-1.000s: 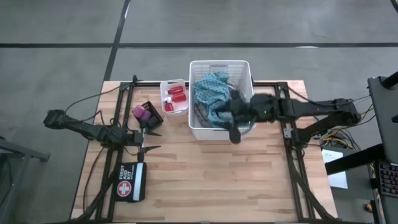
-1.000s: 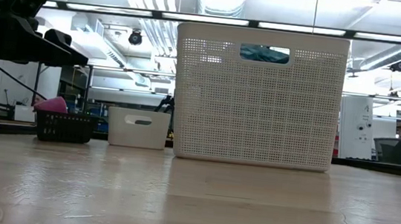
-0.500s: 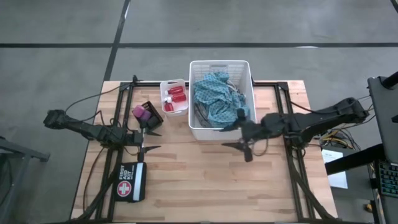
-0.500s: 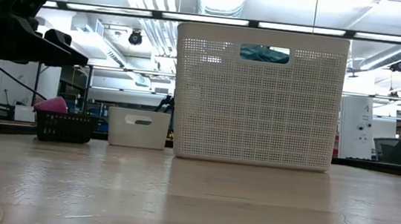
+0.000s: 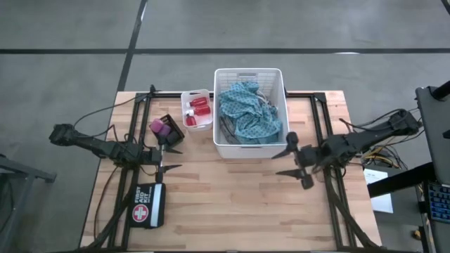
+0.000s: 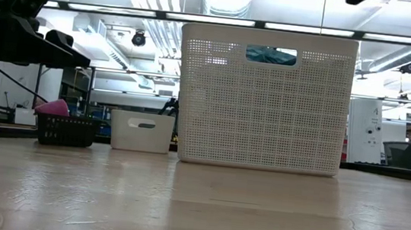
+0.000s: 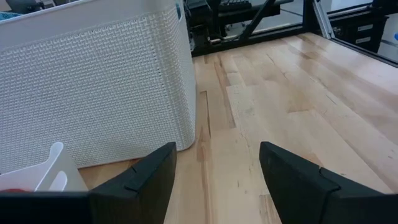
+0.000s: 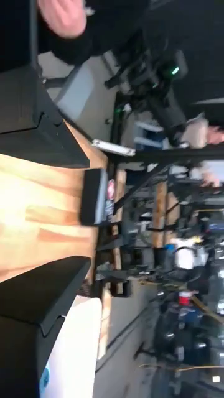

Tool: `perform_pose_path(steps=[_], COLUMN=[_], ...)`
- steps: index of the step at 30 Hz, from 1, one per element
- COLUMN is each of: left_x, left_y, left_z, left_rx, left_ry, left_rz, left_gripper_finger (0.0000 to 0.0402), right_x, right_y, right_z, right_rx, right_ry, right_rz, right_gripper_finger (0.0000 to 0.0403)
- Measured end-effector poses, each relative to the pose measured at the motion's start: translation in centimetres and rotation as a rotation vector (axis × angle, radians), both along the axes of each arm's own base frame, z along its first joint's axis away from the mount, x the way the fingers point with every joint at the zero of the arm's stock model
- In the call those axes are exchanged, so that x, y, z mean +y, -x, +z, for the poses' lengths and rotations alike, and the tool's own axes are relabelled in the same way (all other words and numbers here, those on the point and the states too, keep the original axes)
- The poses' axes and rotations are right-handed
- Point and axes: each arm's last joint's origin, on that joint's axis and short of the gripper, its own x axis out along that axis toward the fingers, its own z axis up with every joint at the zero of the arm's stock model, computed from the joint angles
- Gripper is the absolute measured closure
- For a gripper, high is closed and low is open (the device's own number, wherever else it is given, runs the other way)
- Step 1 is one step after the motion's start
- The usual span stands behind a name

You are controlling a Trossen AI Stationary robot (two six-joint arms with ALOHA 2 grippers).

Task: Pick & Place Medicine items
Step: Return to Home Position

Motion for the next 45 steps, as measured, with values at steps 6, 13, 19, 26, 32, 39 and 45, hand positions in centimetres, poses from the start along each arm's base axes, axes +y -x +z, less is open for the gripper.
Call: perform_pose_path(steps=[6,13,19,26,32,39,45], left_x=[0.0,0.0,0.0,0.0,0.0,0.0,0.0], left_y=[0.0,0.0,0.0,0.0,0.0,0.0,0.0], left_z=[0.0,0.0,0.0,0.0,0.0,-0.1,-0.1], left_rx=[0.0,0.0,0.0,0.0,0.0,0.005,0.006], left_ry=[0.0,0.0,0.0,0.0,0.0,-0.001,-0.002], left_rz=[0.0,0.0,0.0,0.0,-0.001,-0.001,0.0], left_gripper_finger=[0.0165,0.0165,0.0165,0.0165,0.0165,0.0165,0.0165], right_x=[-0.6,-1.7,-2.5,-3.1,-3.0,-2.9,-2.7], right_y=[2.9,5.8,7.9,9.6,9.4,9.2,8.7], right_z=[-1.4,-4.1,-5.7,-7.6,-8.4,-9.3,-10.7], right_rx=[-0.103,-0.16,-0.231,-0.227,-0.198,-0.184,-0.252], right_ry=[0.0,-0.04,-0.093,-0.114,-0.107,-0.094,-0.06], right_rz=[0.032,0.03,0.041,0.067,0.091,0.093,0.087], right_gripper_finger=[0.0165,0.0159,0.0162,0.0159,0.0161,0.0164,0.0157])
